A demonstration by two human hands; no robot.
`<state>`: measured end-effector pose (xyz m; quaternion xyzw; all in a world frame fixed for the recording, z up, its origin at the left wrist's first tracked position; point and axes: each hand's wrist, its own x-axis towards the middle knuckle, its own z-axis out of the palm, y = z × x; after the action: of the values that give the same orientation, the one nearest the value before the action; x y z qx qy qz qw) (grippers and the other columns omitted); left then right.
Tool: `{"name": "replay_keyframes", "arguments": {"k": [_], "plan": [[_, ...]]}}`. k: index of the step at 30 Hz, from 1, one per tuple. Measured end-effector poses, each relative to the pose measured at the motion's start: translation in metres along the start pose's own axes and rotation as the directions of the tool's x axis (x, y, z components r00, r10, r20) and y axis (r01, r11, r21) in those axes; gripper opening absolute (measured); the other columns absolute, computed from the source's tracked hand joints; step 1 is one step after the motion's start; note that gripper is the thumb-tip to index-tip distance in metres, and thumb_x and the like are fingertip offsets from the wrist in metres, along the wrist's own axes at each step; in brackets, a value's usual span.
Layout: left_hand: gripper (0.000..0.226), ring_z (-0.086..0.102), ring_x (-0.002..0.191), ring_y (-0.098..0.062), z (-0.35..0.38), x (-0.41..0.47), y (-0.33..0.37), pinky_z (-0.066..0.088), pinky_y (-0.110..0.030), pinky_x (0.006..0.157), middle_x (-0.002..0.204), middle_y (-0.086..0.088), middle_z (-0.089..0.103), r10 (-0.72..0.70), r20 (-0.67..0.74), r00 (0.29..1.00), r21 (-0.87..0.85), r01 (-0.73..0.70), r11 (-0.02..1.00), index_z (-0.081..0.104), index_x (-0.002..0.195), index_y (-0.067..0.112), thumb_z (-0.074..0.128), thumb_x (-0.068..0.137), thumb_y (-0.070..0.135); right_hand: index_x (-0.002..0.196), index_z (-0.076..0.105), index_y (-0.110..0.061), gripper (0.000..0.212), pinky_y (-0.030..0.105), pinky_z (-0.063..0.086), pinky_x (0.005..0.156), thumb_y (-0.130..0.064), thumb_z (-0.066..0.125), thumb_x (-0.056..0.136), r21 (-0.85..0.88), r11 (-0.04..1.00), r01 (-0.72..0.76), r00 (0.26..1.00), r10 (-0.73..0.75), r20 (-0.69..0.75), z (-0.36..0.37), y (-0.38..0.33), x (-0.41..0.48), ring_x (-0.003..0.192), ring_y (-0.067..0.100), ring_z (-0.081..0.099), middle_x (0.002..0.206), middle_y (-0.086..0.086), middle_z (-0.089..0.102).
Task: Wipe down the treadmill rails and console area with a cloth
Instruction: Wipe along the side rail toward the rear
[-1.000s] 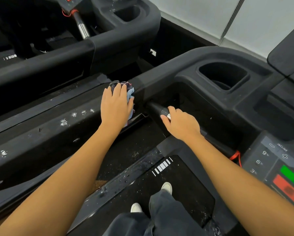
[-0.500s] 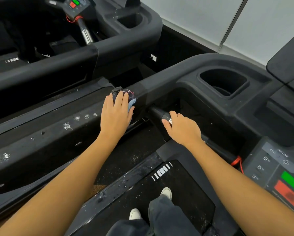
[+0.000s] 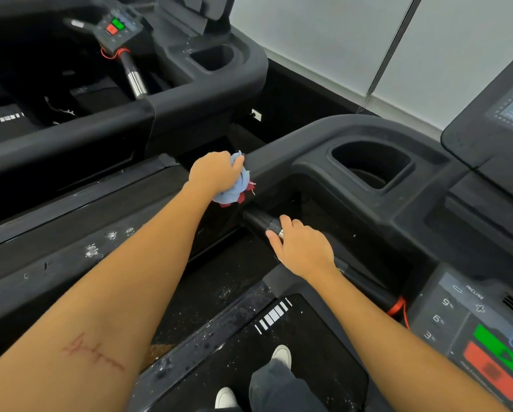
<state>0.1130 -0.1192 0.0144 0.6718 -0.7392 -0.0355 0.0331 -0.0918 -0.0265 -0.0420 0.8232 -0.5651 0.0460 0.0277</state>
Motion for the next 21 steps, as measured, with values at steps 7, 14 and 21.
{"name": "replay_keyframes", "arguments": {"k": [7, 14, 21], "plan": [[0.039, 0.047, 0.065, -0.022, 0.012, -0.038, 0.015, 0.038, -0.033, 0.059, 0.076, -0.007, 0.049, -0.137, -0.278, 0.951, 0.046, 0.156, 0.987, 0.054, 0.091, 0.005, 0.032, 0.098, 0.037, 0.129, 0.043, -0.011, 0.053, 0.025, 0.036, 0.054, -0.050, 0.026, 0.098, -0.010, 1.000, -0.004, 1.000, 0.003, -0.009, -0.001, 0.000, 0.001, 0.071, 0.019, 0.061, 0.094, 0.007, 0.062], [0.041, 0.051, 0.069, -0.021, 0.033, -0.051, 0.027, 0.041, -0.032, 0.064, 0.091, -0.007, 0.059, -0.067, -0.352, 0.933, 0.256, 0.165, 0.952, 0.052, 0.105, 0.008, 0.027, 0.097, 0.039, 0.119, 0.053, -0.009, 0.049, 0.022, 0.020, 0.043, -0.048, 0.035, 0.097, 0.007, 1.000, -0.003, 1.000, 0.004, -0.022, -0.002, -0.002, 0.000, 0.054, 0.014, 0.041, 0.080, 0.007, 0.061], [0.041, 0.046, 0.066, -0.020, 0.014, -0.017, 0.035, 0.034, -0.030, 0.061, 0.088, -0.011, 0.059, -0.055, -0.283, 0.958, 0.074, 0.079, 0.994, 0.055, 0.099, 0.007, 0.028, 0.099, 0.038, 0.122, 0.046, -0.012, 0.049, 0.023, 0.030, 0.049, -0.051, 0.027, 0.098, 0.011, 1.000, -0.013, 1.000, 0.013, 0.008, -0.004, -0.001, 0.000, 0.060, 0.013, 0.047, 0.086, 0.003, 0.058]]}}
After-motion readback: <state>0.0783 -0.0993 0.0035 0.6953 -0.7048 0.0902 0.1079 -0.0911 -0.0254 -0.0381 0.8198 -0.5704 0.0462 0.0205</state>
